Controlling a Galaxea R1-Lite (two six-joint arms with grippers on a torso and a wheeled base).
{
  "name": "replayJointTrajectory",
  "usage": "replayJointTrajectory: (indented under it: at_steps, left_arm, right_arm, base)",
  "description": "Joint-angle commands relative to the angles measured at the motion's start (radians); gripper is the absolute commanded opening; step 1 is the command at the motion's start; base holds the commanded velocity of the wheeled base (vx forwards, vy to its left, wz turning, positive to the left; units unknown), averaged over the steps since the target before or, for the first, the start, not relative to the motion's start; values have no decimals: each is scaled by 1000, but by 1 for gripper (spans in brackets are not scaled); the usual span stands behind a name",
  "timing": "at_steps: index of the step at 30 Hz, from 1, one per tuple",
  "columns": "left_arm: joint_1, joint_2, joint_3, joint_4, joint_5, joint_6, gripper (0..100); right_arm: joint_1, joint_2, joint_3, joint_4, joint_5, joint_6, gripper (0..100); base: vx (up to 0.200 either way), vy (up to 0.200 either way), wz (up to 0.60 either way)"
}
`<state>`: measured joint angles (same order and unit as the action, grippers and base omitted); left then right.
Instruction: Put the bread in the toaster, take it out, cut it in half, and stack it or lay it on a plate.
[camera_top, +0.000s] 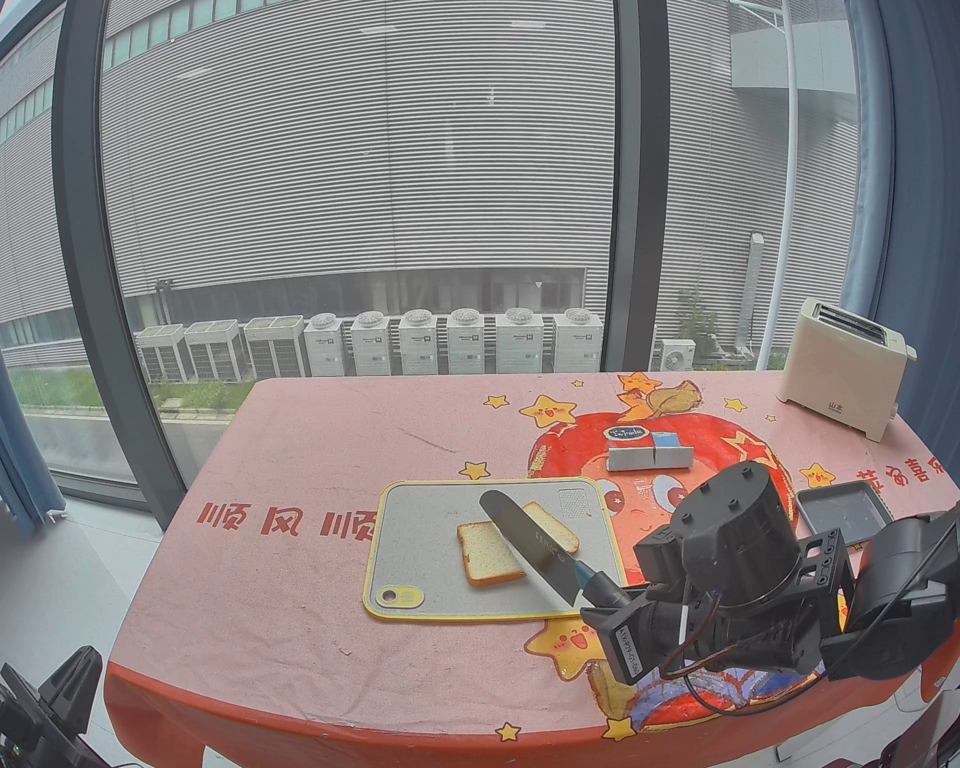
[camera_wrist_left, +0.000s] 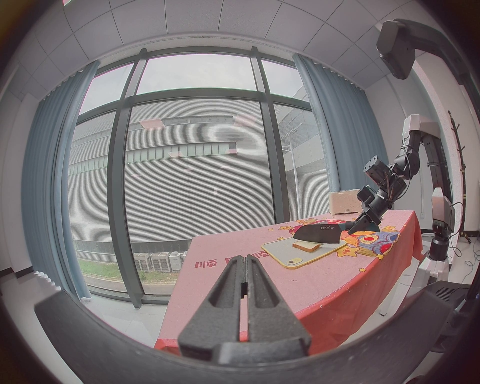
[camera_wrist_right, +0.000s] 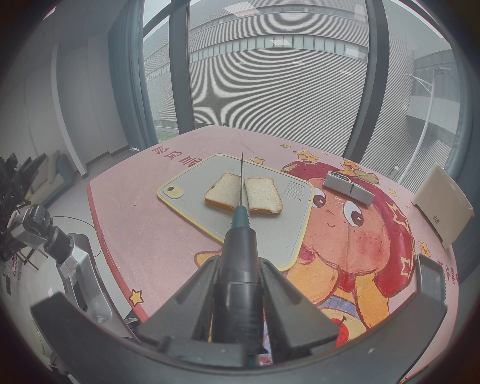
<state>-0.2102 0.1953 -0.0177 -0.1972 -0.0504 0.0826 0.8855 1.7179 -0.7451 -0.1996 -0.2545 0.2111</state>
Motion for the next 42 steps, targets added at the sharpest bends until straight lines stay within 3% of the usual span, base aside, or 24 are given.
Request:
replayJointTrajectory:
  at_steps: [1,13,17,26,31,37,42]
  left_arm:
    - [0,-16,-10,-1,-2,0,0]
    - [0,-25,-5,1,1,0,0]
    - [2,-56,10,2,1,-3,0]
    - [3,-120,18,68,6,-4,0]
    - [5,-122,18,79,9,-14,0]
    - [5,-122,18,98,14,-12,0]
    - [5,-122,18,128,52,-12,0]
  right_arm:
    - [4,2,-8,-1,0,2,0]
    - [3,11,-20,-1,-2,5,0]
    - [7,32,-39,-1,-6,50,0]
    - [12,46,-54,0,-8,73,0]
    - [13,54,-69,0,-63,103,0]
    - [26,68,-68,0,-65,110,0]
    - [26,66,-66,0,-63,110,0]
  base:
    - [0,0,0]
    - [0,0,0]
    - [0,0,0]
    - [0,0,0]
    - [0,0,0]
    - [0,0,0]
    - [0,0,0]
